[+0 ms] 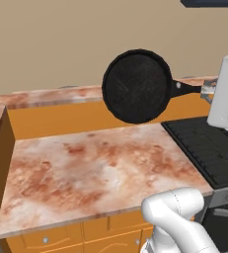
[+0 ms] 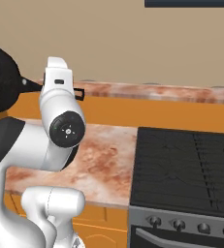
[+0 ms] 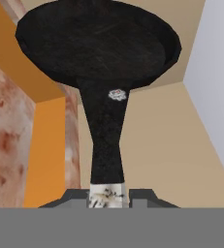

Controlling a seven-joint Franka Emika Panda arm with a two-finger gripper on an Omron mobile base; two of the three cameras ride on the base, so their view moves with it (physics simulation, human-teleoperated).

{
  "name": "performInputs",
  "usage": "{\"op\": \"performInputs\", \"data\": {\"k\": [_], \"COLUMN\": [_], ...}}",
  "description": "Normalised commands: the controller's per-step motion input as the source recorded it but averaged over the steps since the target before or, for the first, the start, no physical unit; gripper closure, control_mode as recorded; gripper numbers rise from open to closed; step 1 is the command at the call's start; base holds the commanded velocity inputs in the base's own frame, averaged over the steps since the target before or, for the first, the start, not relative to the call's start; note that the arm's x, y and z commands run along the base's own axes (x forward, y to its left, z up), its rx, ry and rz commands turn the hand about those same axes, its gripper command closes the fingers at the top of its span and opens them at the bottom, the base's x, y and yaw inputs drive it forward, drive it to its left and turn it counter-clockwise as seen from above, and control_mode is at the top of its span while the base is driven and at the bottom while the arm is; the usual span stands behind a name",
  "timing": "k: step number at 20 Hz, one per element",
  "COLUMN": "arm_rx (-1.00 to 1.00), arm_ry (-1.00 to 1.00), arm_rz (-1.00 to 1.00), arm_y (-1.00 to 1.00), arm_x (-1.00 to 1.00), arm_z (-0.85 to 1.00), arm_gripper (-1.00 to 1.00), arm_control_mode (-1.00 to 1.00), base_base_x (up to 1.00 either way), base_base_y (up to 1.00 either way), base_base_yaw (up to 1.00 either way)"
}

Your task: Pick the pan from the cabinet and place it on the stove. Then turn on the stove burner for the pan.

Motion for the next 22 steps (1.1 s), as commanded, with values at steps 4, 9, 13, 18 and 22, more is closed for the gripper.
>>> {"op": "performInputs", "data": {"k": [4,9,13,18,22], "arm_rx": [0.0,0.0,0.0,0.0,0.0], "arm_ry": [0.0,0.0,0.0,0.0,0.0], "arm_rz": [0.0,0.0,0.0,0.0,0.0], "arm_y": [0.0,0.0,0.0,0.0,0.0], "arm_x": [0.0,0.0,0.0,0.0,0.0], "arm_z": [0.0,0.0,0.0,0.0,0.0], "arm_gripper": [1.0,1.0,1.0,1.0,1.0], "arm_control_mode": [1.0,1.0,1.0,1.0,1.0], "base_base_x": [0.27,0.14,0.03,0.06,0.15], "base_base_y": [0.02,0.0,0.02,0.11,0.1], "base_base_yaw": [0.0,0.0,0.0,0.0,0.0]}}
